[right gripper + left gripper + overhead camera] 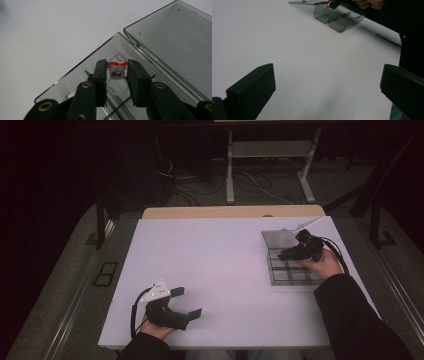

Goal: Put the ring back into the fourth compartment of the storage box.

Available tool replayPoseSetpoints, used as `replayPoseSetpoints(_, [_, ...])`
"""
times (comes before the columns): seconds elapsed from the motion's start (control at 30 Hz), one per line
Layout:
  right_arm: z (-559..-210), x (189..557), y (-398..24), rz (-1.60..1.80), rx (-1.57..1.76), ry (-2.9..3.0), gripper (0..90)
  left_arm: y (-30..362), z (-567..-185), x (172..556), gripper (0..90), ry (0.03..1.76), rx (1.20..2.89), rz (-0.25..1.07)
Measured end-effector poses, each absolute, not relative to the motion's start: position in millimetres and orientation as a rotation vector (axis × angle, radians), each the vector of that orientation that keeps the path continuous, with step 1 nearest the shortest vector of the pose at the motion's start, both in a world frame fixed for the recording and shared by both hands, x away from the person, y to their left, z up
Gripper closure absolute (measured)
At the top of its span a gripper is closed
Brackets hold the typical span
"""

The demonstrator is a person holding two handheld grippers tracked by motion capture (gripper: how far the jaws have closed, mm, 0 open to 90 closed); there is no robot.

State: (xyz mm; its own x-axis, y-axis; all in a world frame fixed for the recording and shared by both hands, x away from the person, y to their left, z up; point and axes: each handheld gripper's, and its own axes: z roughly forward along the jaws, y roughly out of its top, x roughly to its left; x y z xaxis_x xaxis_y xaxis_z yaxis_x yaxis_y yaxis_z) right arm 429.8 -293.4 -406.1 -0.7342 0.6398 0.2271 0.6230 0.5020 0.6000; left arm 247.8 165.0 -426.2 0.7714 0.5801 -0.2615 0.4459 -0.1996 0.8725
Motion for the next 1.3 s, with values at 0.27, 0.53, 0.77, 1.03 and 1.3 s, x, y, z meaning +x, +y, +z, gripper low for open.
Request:
replayPoseSetpoints(0.27, [-416.7,434.3,-291.0,1.052,1.155,2.704,68.2,164.5,-426.4,247.9,0.0,0.784,1.843,0.146])
replayPoseSetpoints(0.53, [-424.3,436.6,-277.7,0.982,1.136,2.72,67.0,164.2,-426.4,247.9,0.0,0.783,1.843,0.141])
replayPoseSetpoints(0.77, [-427.7,436.9,-272.0,0.936,1.111,2.723,64.1,163.8,-427.1,248.5,0.0,0.783,1.85,0.141])
replayPoseSetpoints(1.03, [-419.7,432.1,-272.8,0.956,1.1,2.702,61.6,163.2,-426.9,248.1,0.0,0.783,1.847,0.139])
replayPoseSetpoints(1.3, [-407.0,424.8,-276.5,0.969,1.116,2.664,54.9,163.3,-426.8,247.6,0.0,0.784,1.846,0.136])
